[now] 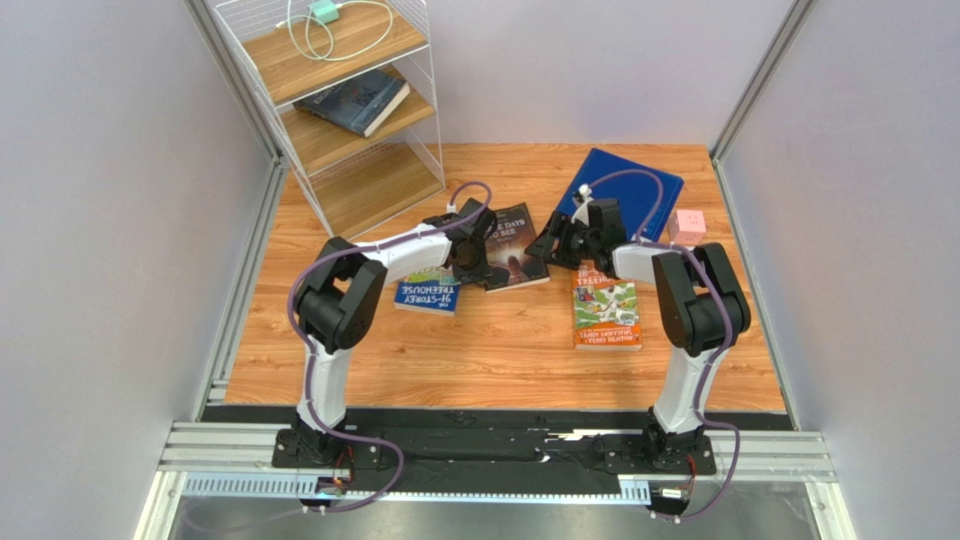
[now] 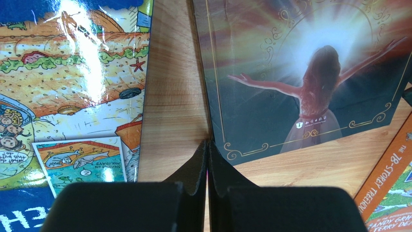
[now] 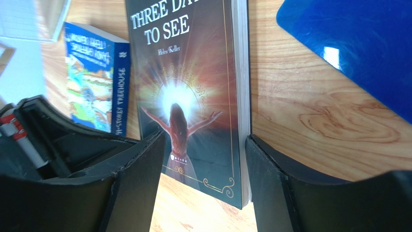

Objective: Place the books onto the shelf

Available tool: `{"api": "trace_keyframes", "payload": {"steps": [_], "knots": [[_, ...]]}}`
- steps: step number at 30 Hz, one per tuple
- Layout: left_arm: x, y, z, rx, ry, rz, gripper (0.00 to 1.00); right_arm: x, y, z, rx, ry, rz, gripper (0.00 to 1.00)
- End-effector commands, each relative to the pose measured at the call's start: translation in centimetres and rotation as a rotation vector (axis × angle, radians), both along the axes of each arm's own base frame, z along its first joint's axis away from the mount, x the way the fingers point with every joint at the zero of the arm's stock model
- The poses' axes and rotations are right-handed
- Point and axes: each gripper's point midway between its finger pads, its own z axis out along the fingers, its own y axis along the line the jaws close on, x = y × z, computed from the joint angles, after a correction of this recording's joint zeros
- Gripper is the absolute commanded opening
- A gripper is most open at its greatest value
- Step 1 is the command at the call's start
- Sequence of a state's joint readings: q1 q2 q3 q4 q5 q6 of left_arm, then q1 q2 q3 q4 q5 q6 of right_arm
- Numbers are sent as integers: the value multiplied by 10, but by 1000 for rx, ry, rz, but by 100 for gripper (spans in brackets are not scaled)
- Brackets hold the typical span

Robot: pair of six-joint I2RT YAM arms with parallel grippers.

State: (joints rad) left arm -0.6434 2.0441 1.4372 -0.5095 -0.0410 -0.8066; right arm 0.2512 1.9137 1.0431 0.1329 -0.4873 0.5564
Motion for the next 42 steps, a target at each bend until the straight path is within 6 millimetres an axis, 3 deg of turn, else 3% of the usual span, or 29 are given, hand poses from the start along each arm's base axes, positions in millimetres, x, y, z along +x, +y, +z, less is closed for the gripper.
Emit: {"api": "trace_keyframes", "payload": {"steps": [1, 5, 9, 11, 15, 17, 19, 23, 24, 26, 27, 30, 33, 36, 39, 41, 42], "knots": [[-1, -12, -19, -20, 29, -16, 0, -25, 44, 54, 258, -76, 154, 64], [-2, -11, -21, -19, 30, -17, 0, -30, 54, 46, 284, -35, 207, 61], [1, -13, -19, -22, 23, -20, 0, -39, 67, 51, 356, -52, 279, 47], [1, -12, -20, -19, 24, -23, 0, -43, 72, 49, 357, -48, 301, 47], [2, -13, -19, -17, 23, -27, 0, -46, 75, 31, 296, 12, 306, 55], [2, -12, -19, -14, 23, -31, 0, -45, 72, 19, 264, 51, 281, 54], [2, -11, -18, -12, 22, -32, 0, -42, 71, 14, 246, 62, 263, 47], [0, -5, -6, -5, -10, -35, 2, -42, 66, 12, 214, 80, 243, 5], [-4, -1, -5, 4, -16, -48, 9, -40, 66, 16, 206, 64, 245, 0], [-3, 2, 21, -11, -70, -53, 23, -39, 63, 20, 188, 59, 236, 0], [-7, 7, 25, -7, -82, -62, 48, -37, 63, 28, 184, 34, 239, 0], [-12, 12, 78, -76, -192, -63, 67, -35, 62, 47, 189, -3, 243, 0], [-23, 17, 111, -140, -267, -70, 68, -34, 62, 74, 212, -54, 251, 0], [-34, 27, 130, -205, -311, -3, 73, -39, 61, 104, 253, -107, 255, 0], [-41, 22, 147, -356, -393, 25, 80, -45, 62, 145, 325, -187, 252, 0], [-43, 20, 147, -445, -448, 35, 85, -50, 62, 161, 363, -211, 246, 0], [-44, 20, 160, -504, -484, 58, 88, -54, 61, 175, 378, -238, 244, 0]]}}
